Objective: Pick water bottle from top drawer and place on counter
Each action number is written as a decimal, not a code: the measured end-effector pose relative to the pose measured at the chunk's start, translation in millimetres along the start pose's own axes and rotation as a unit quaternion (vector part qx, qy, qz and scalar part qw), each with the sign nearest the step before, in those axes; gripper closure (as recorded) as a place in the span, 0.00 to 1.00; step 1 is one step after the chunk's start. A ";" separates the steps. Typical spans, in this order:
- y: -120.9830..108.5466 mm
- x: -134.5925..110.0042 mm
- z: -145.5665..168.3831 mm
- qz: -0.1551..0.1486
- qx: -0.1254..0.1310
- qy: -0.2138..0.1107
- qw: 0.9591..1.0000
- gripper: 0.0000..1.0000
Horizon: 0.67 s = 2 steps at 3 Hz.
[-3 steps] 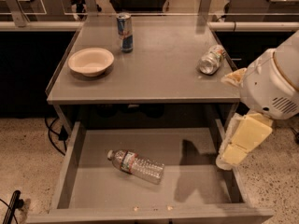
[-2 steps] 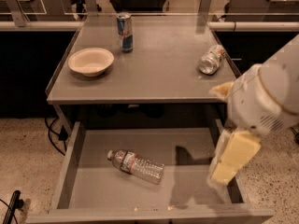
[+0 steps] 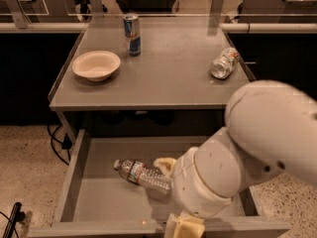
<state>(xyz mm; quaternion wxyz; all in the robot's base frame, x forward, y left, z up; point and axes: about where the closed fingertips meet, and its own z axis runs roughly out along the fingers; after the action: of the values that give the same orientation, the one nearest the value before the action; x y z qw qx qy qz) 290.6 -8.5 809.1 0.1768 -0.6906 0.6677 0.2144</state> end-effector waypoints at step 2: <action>-56.4 23.0 60.6 0.016 -0.055 -0.083 0.995 0.00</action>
Offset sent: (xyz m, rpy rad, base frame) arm 0.1216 0.0108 -0.0808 0.2760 0.1596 -0.0114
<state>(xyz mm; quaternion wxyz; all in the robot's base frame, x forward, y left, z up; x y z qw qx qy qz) 343.6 6.8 743.2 0.1904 -0.6684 0.6486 0.3103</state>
